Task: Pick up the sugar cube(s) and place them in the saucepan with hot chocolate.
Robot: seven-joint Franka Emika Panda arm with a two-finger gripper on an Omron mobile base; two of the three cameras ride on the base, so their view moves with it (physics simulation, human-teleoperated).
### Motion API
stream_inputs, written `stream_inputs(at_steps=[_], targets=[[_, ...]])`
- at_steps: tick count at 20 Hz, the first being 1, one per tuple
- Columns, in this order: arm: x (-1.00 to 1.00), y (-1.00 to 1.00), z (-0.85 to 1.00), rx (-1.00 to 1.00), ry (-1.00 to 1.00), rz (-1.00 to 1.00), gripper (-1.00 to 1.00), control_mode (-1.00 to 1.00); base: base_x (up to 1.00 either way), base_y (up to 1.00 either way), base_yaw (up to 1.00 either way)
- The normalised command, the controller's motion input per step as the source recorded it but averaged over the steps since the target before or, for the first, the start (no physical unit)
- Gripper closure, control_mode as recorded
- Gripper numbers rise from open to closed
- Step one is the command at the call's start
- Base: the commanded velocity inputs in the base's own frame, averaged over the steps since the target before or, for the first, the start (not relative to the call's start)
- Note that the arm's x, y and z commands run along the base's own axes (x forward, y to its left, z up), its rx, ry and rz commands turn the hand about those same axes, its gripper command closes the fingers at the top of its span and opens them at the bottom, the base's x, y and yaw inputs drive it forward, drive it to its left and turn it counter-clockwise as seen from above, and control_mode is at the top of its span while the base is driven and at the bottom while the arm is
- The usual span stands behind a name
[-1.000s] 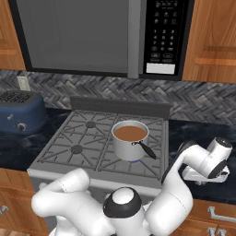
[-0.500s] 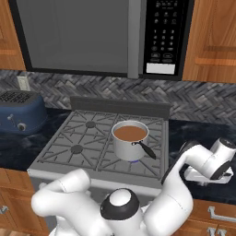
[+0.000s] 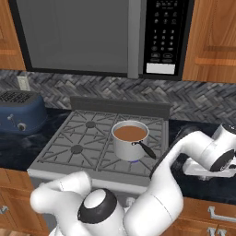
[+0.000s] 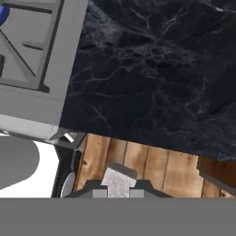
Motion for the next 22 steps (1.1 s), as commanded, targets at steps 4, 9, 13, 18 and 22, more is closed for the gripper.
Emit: stream_inputs(at_steps=[4, 9, 13, 18, 22], targets=[[-0.85, 0.99, 0.52, -0.28, -0.13, 0.00, 1.00, -1.00, 0.00, 0.00, 0.00], [-0.63, 0.87, 0.68, -0.13, -0.24, -0.01, 1.00, -1.00, 0.00, 0.00, 0.00], [-0.41, 0.79, 0.92, 0.06, -0.25, -0.10, 1.00, -1.00, 0.00, 0.00, 0.00], [-0.25, 0.82, 1.00, 0.07, -0.08, -0.16, 1.00, -1.00, 0.00, 0.00, 0.00], [-0.02, 0.75, 0.66, 0.06, -0.02, -0.20, 1.00, -1.00, 0.00, 0.00, 0.00]])
